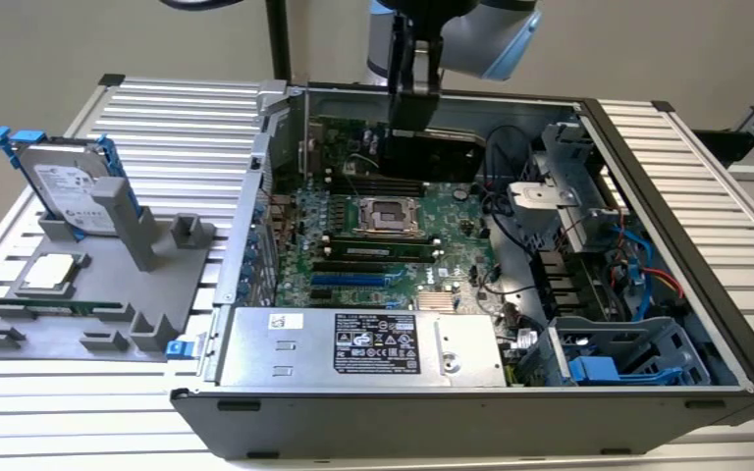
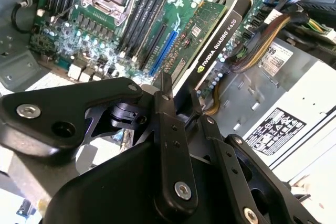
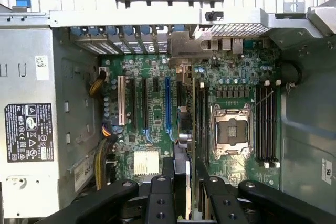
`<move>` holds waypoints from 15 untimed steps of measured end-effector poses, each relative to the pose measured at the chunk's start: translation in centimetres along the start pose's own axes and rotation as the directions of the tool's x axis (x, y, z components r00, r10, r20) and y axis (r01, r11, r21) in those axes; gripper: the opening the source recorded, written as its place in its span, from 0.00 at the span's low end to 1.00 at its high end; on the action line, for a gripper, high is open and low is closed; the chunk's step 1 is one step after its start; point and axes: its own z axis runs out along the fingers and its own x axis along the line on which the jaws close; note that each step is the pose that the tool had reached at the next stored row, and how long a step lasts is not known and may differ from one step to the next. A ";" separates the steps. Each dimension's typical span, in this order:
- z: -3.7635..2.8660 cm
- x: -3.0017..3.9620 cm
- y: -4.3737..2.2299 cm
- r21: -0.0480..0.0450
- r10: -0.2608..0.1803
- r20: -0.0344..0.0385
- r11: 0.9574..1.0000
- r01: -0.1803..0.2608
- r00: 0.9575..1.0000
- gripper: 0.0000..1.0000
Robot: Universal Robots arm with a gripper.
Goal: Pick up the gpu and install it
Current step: 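Insert the gpu into the slot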
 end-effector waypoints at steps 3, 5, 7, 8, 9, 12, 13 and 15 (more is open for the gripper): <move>0.00 0.00 0.00 0.000 -0.005 0.000 1.000 0.005 1.000 0.00; 0.00 0.00 0.00 0.000 -0.006 0.000 1.000 0.006 1.000 0.00; 0.00 0.00 0.00 0.000 -0.006 0.000 1.000 0.006 1.000 0.00; 0.01 0.00 0.00 0.000 -0.007 0.000 1.000 0.007 1.000 0.00; 0.04 0.00 0.00 0.000 -0.009 0.000 1.000 0.009 1.000 0.00; 0.19 0.00 -0.01 0.002 -0.011 0.000 1.000 0.011 1.000 0.00; 0.26 0.00 -0.01 0.005 -0.011 0.000 1.000 0.011 1.000 0.00; 0.43 0.00 -0.01 0.016 -0.017 0.000 1.000 0.017 1.000 0.00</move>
